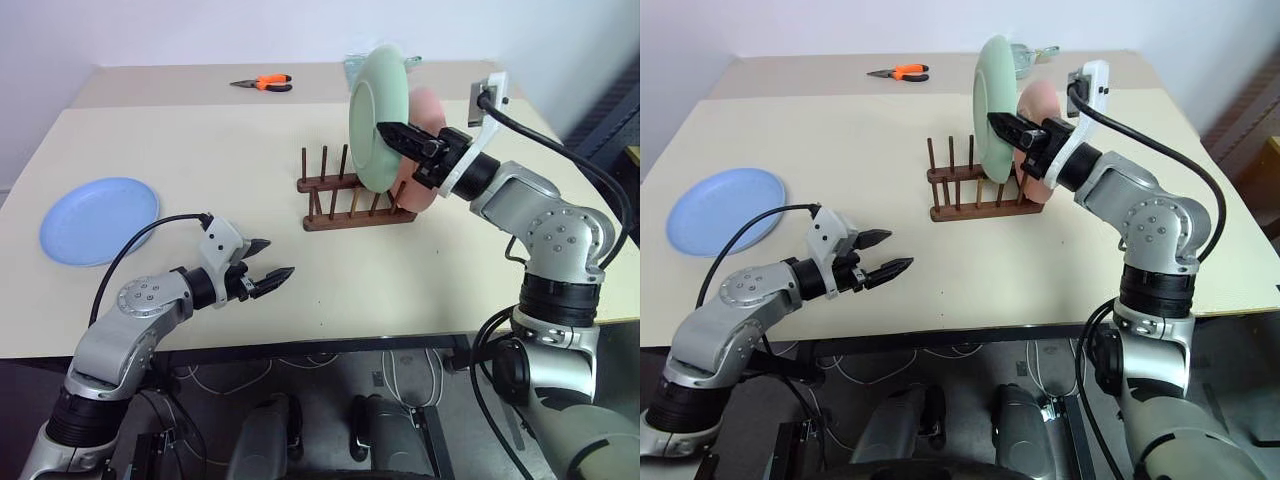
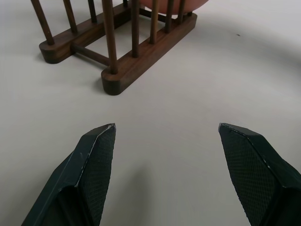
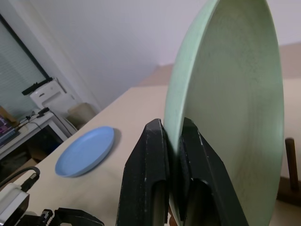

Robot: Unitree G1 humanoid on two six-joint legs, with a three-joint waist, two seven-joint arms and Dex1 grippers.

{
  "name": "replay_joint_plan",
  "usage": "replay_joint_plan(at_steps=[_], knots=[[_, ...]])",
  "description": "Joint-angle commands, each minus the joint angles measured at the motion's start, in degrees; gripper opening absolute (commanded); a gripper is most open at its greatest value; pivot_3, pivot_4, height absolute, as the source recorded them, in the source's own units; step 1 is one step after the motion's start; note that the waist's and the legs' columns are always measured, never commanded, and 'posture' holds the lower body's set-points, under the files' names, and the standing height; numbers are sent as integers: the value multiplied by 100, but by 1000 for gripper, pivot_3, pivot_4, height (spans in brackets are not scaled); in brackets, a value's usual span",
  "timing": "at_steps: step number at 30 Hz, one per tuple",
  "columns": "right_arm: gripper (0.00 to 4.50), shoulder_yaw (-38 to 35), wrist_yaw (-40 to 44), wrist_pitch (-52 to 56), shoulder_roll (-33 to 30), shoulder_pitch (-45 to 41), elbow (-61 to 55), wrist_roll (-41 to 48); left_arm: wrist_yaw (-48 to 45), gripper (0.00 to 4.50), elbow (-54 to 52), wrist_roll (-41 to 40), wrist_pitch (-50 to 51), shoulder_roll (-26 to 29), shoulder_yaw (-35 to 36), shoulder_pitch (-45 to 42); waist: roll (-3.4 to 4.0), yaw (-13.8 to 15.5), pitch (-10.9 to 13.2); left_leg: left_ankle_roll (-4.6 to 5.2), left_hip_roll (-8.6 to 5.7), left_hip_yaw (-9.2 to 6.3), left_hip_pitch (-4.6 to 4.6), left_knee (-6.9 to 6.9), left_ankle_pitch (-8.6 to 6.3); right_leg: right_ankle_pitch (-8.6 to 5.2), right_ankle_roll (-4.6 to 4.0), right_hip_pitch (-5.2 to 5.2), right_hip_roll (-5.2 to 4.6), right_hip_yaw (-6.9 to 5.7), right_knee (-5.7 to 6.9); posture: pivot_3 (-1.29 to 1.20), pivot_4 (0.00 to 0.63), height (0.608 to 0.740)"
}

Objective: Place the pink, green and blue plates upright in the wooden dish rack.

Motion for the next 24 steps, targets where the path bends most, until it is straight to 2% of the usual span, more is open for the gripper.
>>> replay_joint_plan(at_steps=[1,4,6,9,12,14,16,19,20,24], knots=[[716,93,-4,-208,9,-311,132,-228,42,3626,-224,-100,48,-67,121,43,0,-1,0,0,0,0,0,0,0,0,0,0,0,0,0,0,150,740],[1977,503,259,-769,-166,-335,101,-858,120,4459,-217,-148,106,-147,219,31,0,3,0,0,0,0,0,0,0,0,0,0,1,0,0,0,150,740],[3005,985,581,-1584,-393,-257,-55,-1621,201,4500,-208,-267,148,-259,378,-6,0,8,0,0,0,0,-1,0,0,-1,1,-1,1,0,-1,0,150,740],[3005,1555,933,-2911,-782,-165,-198,-2749,730,4500,-55,-457,200,-628,886,-233,-1,13,1,0,-2,-1,-3,2,0,-1,3,-2,0,1,-1,0,150,740],[3005,1651,933,-3803,-978,-189,-247,-3430,1890,4500,447,-465,206,-1159,1736,-808,-5,15,2,0,0,-3,-3,7,1,-2,4,-1,2,0,1,0,150,740],[3005,1603,957,-4274,-1057,-244,-259,-3716,3005,4500,904,-75,203,-1379,2245,-1312,-7,7,1,-1,0,-5,-1,9,1,-1,4,2,2,-1,3,0,150,740],[3005,1526,1319,-4438,-1153,-227,-555,-3561,4651,4500,1384,701,428,-1421,2868,-1803,-9,2,2,-1,0,-5,1,9,2,-1,5,4,3,-1,3,0,150,740],[3788,1587,1803,-4313,-1178,-75,-987,-3235,5943,4500,1622,1236,709,-1465,3503,-2128,-11,-28,1,-1,3,-2,4,6,2,-1,5,4,7,-1,1,0,150,740],[4359,1640,1886,-4216,-1129,-2,-1134,-3137,6149,4500,1636,1245,906,-1502,3697,-2200,-13,-12,0,-1,4,-2,4,5,2,-1,6,5,8,-2,0,0,150,740],[4444,1857,2115,-3841,-966,303,-1621,-2841,6348,4500,1677,795,1761,-1746,4329,-2432,-30,109,-1,0,3,-21,4,15,1,-2,8,31,-1,-24,-10,0,150,740]])
